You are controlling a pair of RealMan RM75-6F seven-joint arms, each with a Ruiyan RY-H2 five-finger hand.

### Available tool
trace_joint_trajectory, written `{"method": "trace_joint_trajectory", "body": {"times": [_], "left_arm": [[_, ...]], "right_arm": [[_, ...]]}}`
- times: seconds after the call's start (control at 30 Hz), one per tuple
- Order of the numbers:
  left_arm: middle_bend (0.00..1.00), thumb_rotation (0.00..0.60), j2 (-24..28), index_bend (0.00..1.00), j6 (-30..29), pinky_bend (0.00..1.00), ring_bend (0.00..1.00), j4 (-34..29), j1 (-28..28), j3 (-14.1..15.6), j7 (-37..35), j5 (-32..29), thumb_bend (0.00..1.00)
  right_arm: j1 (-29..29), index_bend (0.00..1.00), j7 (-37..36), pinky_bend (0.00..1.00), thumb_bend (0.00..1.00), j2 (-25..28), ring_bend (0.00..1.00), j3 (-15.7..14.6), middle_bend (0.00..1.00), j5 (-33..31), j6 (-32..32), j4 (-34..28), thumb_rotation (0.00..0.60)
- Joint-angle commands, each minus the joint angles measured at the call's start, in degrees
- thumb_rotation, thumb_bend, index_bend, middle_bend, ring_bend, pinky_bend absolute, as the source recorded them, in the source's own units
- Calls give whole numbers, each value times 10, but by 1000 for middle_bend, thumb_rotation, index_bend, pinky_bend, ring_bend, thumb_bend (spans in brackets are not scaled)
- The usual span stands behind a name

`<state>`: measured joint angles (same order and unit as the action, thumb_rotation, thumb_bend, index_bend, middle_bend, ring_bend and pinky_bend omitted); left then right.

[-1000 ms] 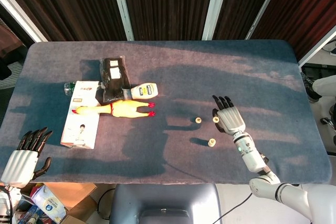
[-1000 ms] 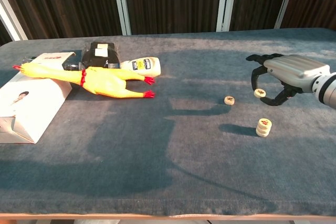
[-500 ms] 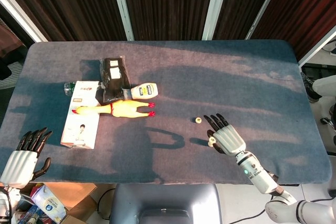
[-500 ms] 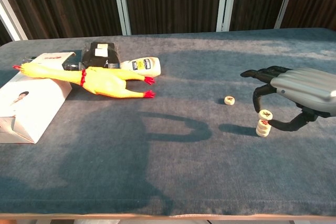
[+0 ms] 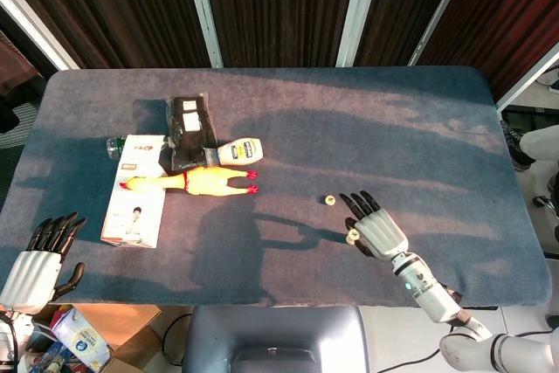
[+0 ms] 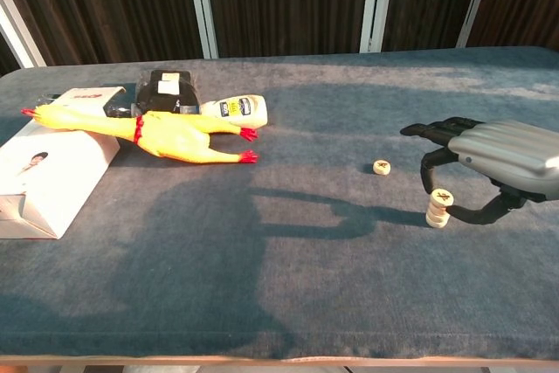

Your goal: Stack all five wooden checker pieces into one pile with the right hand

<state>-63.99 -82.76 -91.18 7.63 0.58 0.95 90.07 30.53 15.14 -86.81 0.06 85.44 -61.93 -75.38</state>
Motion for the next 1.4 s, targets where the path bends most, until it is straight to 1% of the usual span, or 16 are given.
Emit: {"method": "trace_joint_trajectory", "body": {"times": [0.03,0.2,0.37,0.53,0.7,0.8,0.9,1.03,1.13,1.23,1.27,1.4], "left_arm": [[0,600,0,0,0,0,0,0,0,0,0,-1,478],[0,600,0,0,-1,0,0,0,-1,0,-2,0,478],[0,600,0,0,-2,0,0,0,-1,0,-3,1,478],[0,600,0,0,-2,0,0,1,-1,-1,-3,1,478],[0,600,0,0,-4,0,0,1,-2,0,-4,2,478],[0,600,1,0,-5,0,0,1,-2,-1,-5,1,478],[0,600,1,0,-5,0,0,1,-2,-1,-6,1,478],[0,600,1,0,-5,0,0,1,-2,-1,-6,1,478],[0,600,0,0,-3,0,0,1,-1,0,-4,2,478],[0,600,-1,0,-1,0,0,1,0,0,0,2,479],[0,600,-2,0,-1,0,0,1,0,-1,1,2,479],[0,600,-3,0,0,0,0,2,0,-2,4,-1,479]], "right_arm": [[0,659,3,0,484,-2,0,1,84,0,0,2,600],[-2,604,10,0,485,-4,0,2,84,-1,0,4,600],[-4,580,17,0,484,-2,0,1,85,-2,1,0,600],[-5,523,21,0,484,0,0,1,86,-2,3,-5,600],[-8,496,23,0,484,4,0,1,85,-1,-1,-10,600],[-10,483,11,0,484,13,0,3,85,0,-6,-19,600],[-12,481,-18,0,485,29,0,8,85,-1,-10,-32,600],[-12,478,-52,0,485,47,0,24,84,-11,-15,-44,600],[-5,476,-74,0,484,53,0,46,84,-35,-5,-50,600],[12,476,-57,0,484,44,0,74,84,-70,15,-42,600],[22,476,-49,0,484,38,0,85,83,-87,30,-38,600],[54,479,-13,0,484,9,0,111,82,-136,69,-19,600]]}}
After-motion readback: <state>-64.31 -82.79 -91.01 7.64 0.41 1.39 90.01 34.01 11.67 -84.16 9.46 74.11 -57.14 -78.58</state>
